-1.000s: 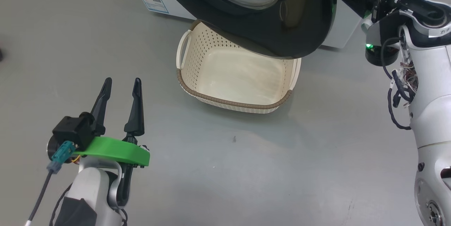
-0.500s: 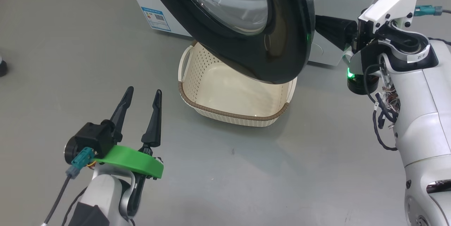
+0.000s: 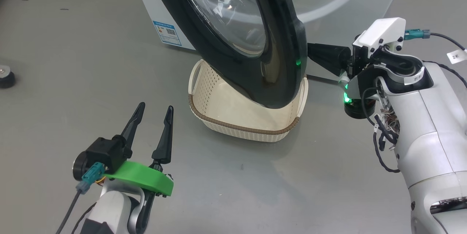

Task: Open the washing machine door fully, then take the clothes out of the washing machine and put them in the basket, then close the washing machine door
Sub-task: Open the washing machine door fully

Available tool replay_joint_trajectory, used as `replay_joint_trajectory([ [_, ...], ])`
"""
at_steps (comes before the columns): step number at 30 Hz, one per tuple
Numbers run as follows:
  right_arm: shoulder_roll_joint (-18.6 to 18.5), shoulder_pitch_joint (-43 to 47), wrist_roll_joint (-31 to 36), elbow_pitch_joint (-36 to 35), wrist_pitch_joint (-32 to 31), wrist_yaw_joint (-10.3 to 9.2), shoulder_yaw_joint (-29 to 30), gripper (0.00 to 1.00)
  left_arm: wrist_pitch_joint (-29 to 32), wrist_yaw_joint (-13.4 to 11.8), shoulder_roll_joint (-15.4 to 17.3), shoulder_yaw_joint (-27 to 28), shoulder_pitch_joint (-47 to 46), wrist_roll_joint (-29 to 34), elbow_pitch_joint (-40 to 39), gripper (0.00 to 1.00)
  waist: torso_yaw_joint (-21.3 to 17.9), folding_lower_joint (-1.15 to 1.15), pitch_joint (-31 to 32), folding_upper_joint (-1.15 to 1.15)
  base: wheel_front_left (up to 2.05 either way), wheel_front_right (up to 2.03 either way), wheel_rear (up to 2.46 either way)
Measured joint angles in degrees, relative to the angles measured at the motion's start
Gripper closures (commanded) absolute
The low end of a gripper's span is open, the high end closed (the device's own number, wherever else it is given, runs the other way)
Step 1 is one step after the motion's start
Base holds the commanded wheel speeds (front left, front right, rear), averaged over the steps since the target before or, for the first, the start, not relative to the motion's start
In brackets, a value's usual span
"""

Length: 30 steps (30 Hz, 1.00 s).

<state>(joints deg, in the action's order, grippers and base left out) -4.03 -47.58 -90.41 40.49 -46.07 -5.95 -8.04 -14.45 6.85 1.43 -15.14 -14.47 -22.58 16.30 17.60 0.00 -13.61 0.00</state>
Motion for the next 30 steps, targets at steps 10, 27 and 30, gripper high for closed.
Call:
replay_joint_trajectory([
  [10,-0.11,0.32,-2.81,-0.69,-0.4,0.36,-3.13,1.0,0.0,0.0,0.0,-0.22,0.5,0.0,-0.45,0.0,0.18,0.0,0.28,0.0,0.0,0.0,0.0],
  [27,-0.08,3.6,-15.4,-5.78,-2.05,0.78,-15.11,1.0,0.0,0.01,0.01,-0.88,0.62,0.0,-0.74,0.0,1.38,0.0,0.55,0.0,0.0,0.0,0.0],
  [30,-0.05,4.03,-17.08,-7.01,-2.02,0.78,-17.23,1.0,0.0,0.01,0.01,-1.04,0.63,0.0,-0.77,0.0,1.53,0.0,0.62,0.0,0.0,0.0,0.0],
])
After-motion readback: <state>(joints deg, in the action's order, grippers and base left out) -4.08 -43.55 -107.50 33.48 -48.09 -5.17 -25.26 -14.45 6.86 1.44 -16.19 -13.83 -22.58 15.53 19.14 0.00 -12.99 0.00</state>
